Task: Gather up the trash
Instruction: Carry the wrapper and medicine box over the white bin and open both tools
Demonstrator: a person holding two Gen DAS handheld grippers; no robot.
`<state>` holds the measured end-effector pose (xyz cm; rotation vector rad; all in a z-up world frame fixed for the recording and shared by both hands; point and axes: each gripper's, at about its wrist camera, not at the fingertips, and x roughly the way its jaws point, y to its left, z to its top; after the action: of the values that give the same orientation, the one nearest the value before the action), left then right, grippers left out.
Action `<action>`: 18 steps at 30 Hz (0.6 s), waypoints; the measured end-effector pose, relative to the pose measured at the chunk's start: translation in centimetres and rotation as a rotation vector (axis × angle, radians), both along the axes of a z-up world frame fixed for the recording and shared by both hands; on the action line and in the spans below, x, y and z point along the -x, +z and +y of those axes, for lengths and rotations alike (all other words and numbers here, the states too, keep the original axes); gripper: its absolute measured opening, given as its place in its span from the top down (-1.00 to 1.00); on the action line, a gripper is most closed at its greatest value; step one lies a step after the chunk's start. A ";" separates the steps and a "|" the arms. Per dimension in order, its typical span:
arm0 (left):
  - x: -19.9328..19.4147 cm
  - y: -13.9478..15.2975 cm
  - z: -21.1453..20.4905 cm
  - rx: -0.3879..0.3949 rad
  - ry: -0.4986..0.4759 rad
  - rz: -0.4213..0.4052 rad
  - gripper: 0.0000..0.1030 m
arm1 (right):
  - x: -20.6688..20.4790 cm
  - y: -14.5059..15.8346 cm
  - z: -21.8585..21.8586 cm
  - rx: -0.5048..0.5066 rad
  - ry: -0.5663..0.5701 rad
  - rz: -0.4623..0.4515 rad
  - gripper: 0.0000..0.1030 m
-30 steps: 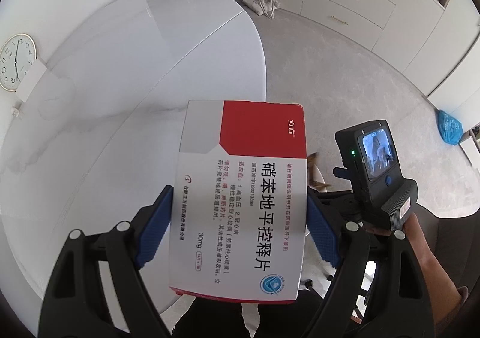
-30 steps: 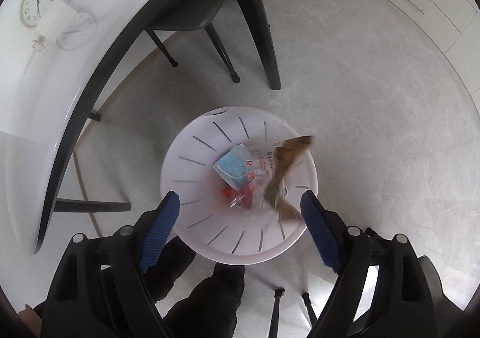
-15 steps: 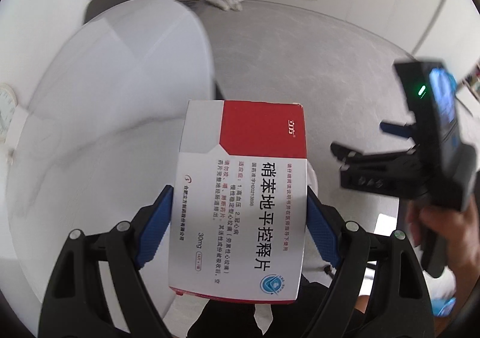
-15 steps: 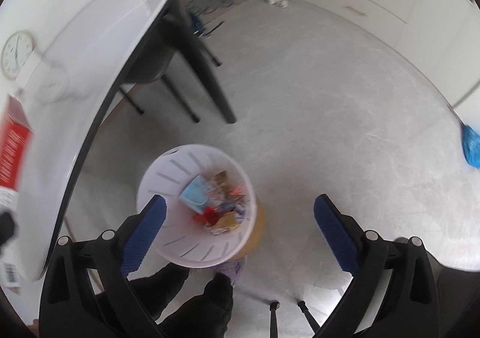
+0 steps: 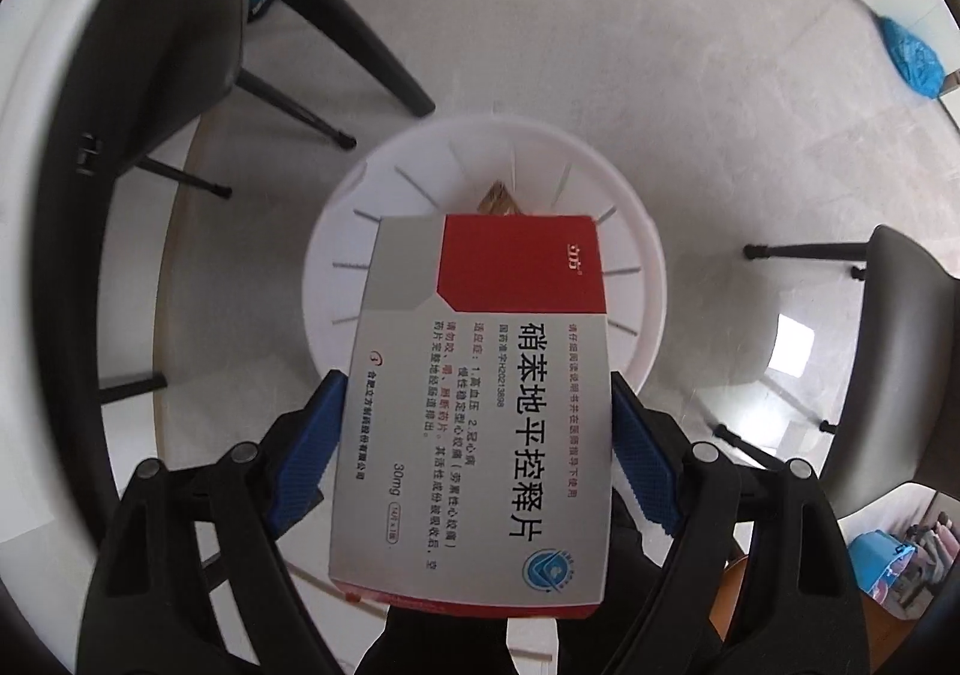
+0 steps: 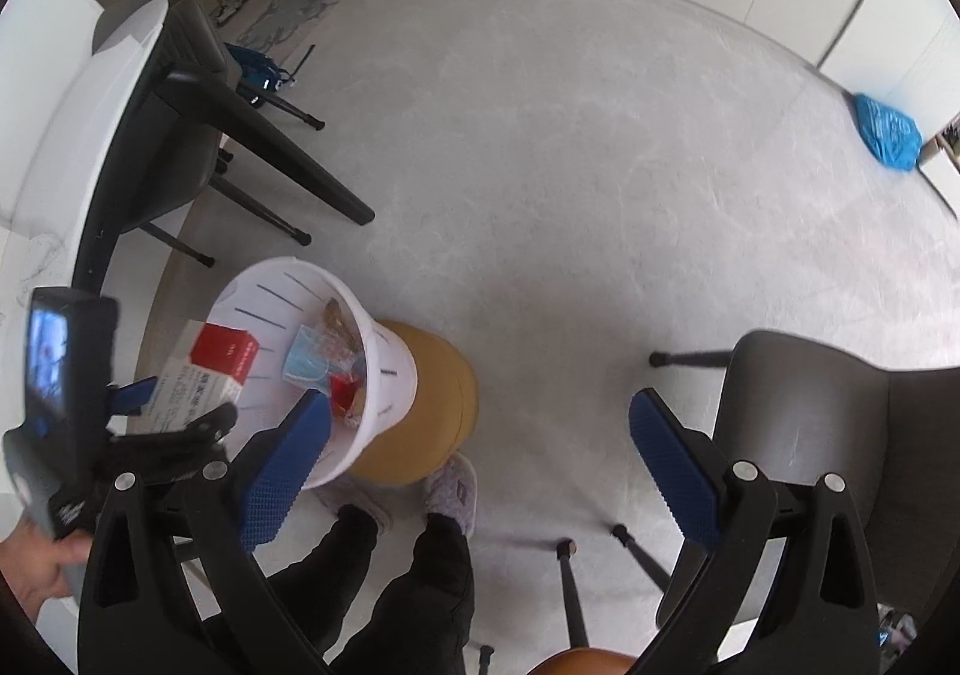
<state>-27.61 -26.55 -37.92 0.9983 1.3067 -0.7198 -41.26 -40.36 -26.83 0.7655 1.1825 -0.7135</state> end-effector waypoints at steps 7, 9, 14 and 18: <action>-0.2 -2.1 -1.3 -0.039 -0.016 0.000 -0.67 | 0.0 -1.1 0.8 -0.035 0.018 0.031 -0.92; -0.3 -2.2 -1.3 -0.034 -0.013 -0.002 -0.68 | -0.2 -1.1 0.9 -0.036 0.026 0.037 -0.92; 0.0 -1.7 -1.9 -0.022 -0.017 -0.004 -0.69 | -0.6 -0.8 1.1 -0.032 0.030 0.029 -0.92; 0.6 -0.9 -2.0 -0.008 -0.038 -0.003 -0.69 | -0.5 -0.8 1.4 -0.024 0.023 0.030 -0.92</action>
<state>-28.18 -28.59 -38.84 1.0324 1.2921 -0.7425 -40.74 -38.99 -27.66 0.7624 1.2273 -0.6952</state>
